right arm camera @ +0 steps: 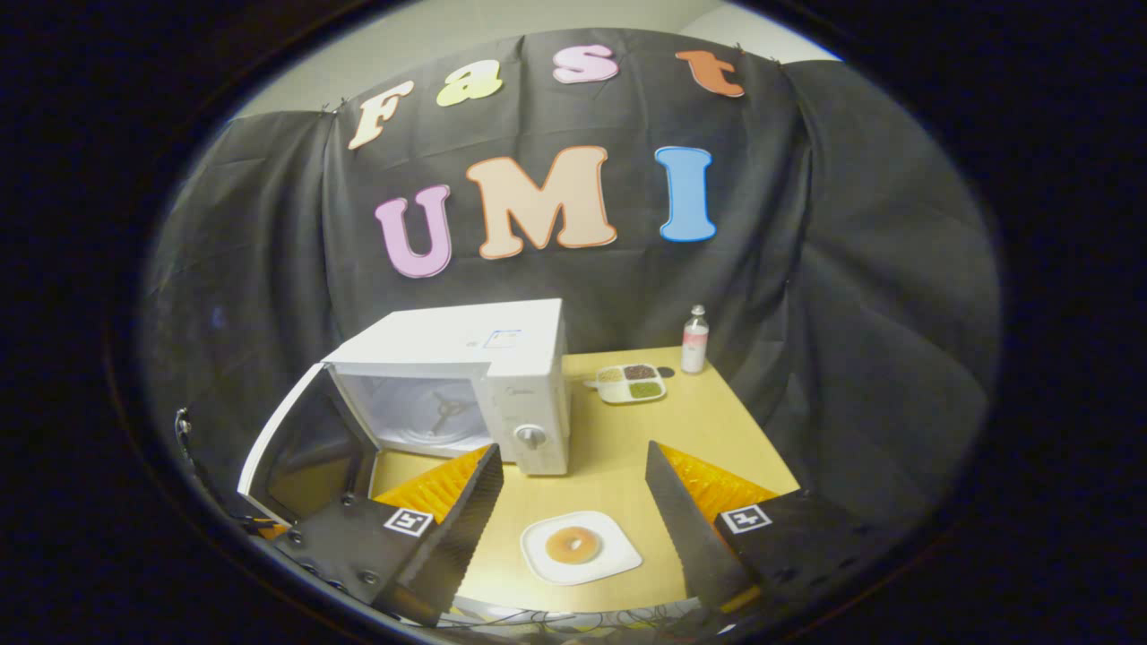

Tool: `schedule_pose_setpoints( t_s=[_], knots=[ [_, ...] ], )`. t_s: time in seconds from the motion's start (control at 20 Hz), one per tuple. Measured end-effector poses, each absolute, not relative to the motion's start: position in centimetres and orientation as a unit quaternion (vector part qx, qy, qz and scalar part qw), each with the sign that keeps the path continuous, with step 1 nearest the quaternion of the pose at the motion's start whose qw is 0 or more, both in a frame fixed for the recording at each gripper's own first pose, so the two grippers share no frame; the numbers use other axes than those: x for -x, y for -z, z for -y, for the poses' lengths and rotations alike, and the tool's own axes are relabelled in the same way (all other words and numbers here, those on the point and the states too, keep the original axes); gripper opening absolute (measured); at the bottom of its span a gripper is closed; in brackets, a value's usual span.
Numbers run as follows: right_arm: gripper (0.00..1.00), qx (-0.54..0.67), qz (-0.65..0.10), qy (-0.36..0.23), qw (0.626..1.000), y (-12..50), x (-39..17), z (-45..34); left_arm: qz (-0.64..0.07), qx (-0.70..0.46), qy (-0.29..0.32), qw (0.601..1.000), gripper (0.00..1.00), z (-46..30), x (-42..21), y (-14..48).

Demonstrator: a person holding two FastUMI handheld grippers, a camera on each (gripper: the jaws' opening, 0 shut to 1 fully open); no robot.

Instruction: Open the microwave oven with the left hand, put the food in, and close the microwave oven.

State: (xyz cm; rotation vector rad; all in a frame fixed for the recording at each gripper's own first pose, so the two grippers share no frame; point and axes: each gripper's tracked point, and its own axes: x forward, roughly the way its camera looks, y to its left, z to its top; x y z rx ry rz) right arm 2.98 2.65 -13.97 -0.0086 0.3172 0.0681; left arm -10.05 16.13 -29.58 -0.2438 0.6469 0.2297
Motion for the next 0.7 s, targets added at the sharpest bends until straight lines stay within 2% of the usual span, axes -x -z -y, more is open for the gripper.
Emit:
schedule_pose_setpoints(
  t_s=[0.1, 0.15, 0.2, 0.25, 0.3, 0.35, 0.4, 0.6, 0.65, 0.7],
  knots=[
    [1.0, 0.002, -0.174, -0.035, 0.984, 15.7, -3.5, -3.8, -0.314, 0.123, -0.11, 0.935, 0.68, -17.3, 10.6, 29.3],
    [0.96, 0.0, -0.182, -0.036, 0.983, 16.5, -3.7, -4.5, -0.315, 0.123, -0.108, 0.935, 0.75, -17.8, 10.9, 29.0],
    [0.98, -0.005, -0.189, -0.036, 0.981, 17.4, -4.1, -5.0, -0.313, 0.121, -0.109, 0.936, 0.82, -18.6, 11.2, 28.8],
    [1.0, -0.008, -0.197, -0.036, 0.98, 18.4, -4.3, -5.4, -0.311, 0.118, -0.111, 0.937, 0.78, -19.4, 11.5, 28.5],
    [0.97, -0.011, -0.208, -0.036, 0.977, 19.6, -4.5, -5.9, -0.306, 0.116, -0.116, 0.938, 0.83, -20.3, 11.8, 28.1],
    [0.97, -0.012, -0.222, -0.035, 0.974, 20.9, -4.7, -6.2, -0.299, 0.113, -0.126, 0.939, 0.78, -21.5, 12.1, 27.7],
    [0.97, -0.009, -0.238, -0.035, 0.971, 22.5, -4.7, -6.3, -0.291, 0.114, -0.136, 0.94, 0.84, -22.8, 12.4, 27.3],
    [0.97, 0.009, -0.301, -0.031, 0.953, 28.2, -5.0, -6.2, -0.256, 0.126, -0.183, 0.941, 0.85, -27.5, 13.2, 24.9],
    [1.0, 0.006, -0.314, -0.026, 0.949, 29.4, -4.9, -5.9, -0.244, 0.125, -0.197, 0.941, 0.84, -28.7, 13.2, 24.1],
    [0.98, 0.002, -0.326, -0.019, 0.945, 30.5, -4.8, -5.5, -0.232, 0.124, -0.209, 0.942, 0.84, -29.7, 13.3, 23.2]
  ],
)
